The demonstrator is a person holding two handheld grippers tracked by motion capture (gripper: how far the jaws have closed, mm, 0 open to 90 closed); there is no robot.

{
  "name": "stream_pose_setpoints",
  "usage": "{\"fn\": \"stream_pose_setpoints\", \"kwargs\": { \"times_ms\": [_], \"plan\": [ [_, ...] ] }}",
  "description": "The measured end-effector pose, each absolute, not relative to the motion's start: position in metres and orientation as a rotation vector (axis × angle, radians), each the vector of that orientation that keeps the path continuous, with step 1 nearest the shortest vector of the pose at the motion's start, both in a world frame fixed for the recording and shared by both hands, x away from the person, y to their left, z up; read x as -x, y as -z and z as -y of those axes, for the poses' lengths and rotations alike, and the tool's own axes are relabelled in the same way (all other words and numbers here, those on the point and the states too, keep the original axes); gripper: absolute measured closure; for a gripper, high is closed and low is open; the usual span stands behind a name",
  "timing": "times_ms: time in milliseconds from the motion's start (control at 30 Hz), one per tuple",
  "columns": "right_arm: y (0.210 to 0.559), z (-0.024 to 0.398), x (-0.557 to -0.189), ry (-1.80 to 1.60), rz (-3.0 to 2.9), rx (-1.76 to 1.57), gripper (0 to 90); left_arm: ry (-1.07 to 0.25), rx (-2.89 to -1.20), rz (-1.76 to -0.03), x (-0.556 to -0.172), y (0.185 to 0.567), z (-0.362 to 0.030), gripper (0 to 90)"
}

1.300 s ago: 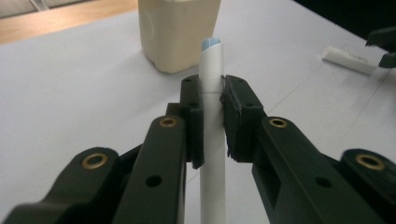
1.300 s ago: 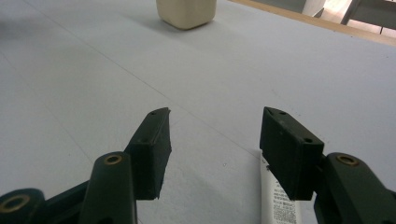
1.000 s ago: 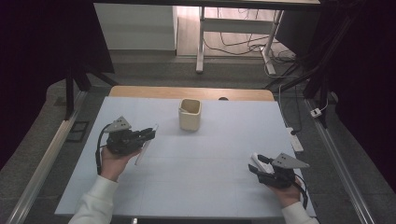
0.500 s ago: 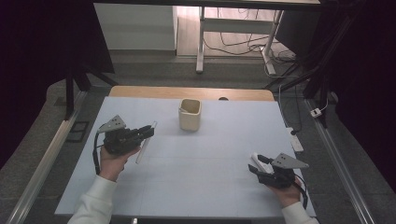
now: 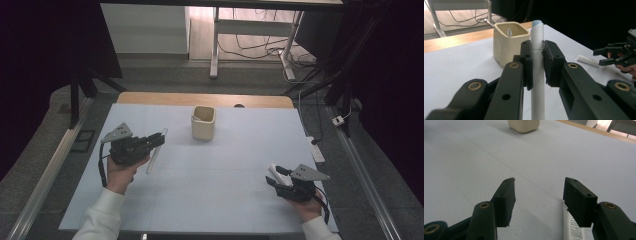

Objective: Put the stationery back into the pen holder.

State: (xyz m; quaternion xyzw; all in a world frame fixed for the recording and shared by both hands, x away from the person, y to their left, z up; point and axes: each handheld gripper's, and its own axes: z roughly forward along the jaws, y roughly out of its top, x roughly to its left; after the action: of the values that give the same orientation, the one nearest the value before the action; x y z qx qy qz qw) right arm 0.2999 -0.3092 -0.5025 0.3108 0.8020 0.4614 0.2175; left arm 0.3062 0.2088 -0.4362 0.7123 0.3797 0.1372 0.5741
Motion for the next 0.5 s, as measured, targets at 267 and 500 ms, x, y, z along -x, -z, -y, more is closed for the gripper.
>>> {"fn": "stream_pose_setpoints", "kwargs": {
  "times_ms": [267, 500],
  "plan": [
    [0.5025, 0.3093, -0.2999, -1.278, -2.219, -0.863, 42.8, -0.332, -1.642, -0.874, -0.3056, 0.4324, -0.2088, 78.0],
    [0.5022, 0.31, -0.3, -1.281, -2.215, -0.869, 42.7, -0.35, -1.626, -0.857, -0.3099, 0.4266, -0.2031, 77.9]
  ]
}}
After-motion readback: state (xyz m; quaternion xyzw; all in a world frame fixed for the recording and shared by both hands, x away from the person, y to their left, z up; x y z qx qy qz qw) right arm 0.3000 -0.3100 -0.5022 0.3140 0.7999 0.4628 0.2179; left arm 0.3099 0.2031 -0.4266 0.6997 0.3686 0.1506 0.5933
